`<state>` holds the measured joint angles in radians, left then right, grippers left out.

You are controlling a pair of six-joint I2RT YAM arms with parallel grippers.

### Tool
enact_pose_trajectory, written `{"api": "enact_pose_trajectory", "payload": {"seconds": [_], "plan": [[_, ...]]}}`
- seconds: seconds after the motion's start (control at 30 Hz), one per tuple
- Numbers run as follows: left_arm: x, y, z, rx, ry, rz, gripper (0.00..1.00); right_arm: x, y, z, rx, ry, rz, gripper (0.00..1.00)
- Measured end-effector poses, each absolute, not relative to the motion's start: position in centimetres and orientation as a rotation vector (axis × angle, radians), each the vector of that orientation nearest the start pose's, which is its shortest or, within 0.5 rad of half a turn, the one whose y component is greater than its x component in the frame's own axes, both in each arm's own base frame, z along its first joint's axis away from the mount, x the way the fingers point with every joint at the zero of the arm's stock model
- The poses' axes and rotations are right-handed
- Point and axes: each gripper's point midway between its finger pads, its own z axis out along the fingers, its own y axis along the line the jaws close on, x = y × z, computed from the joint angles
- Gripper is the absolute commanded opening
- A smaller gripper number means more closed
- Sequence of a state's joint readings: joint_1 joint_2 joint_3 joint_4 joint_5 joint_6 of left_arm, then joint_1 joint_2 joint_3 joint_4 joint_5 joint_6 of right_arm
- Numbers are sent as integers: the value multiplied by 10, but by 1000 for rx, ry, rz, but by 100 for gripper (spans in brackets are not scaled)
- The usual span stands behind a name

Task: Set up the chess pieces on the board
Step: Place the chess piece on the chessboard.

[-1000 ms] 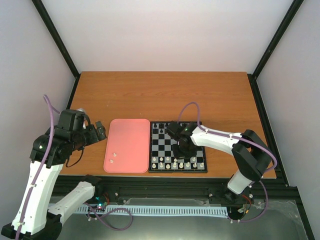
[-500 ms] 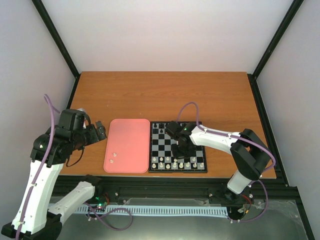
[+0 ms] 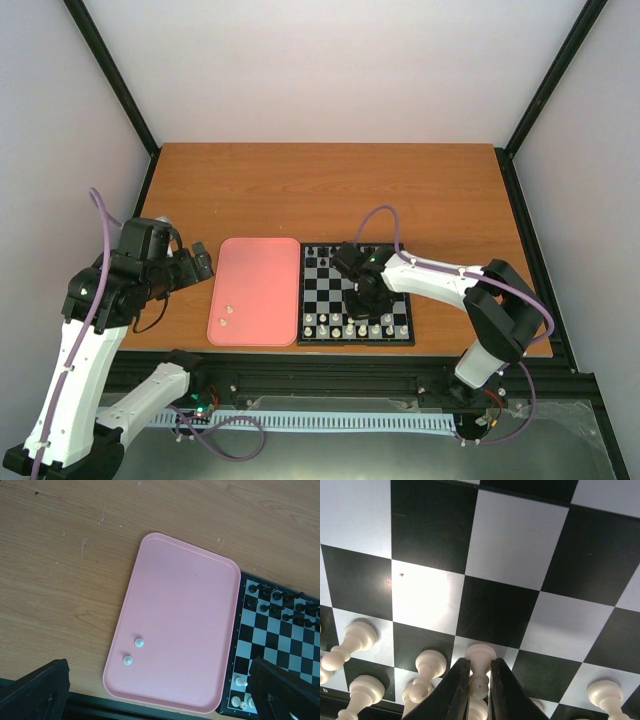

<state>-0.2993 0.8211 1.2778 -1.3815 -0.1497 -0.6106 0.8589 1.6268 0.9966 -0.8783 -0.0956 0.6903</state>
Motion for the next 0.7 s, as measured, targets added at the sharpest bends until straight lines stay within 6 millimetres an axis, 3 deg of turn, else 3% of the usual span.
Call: {"api": "enact_pose_trajectory", "payload": {"seconds": [0.47, 0.7], "plan": [[180, -28, 274, -448, 2448, -199, 100, 167, 222, 36, -271, 3155, 181, 15], [179, -28, 274, -450, 2446, -196, 100, 166, 222, 37, -280, 3156, 176, 29]]}}
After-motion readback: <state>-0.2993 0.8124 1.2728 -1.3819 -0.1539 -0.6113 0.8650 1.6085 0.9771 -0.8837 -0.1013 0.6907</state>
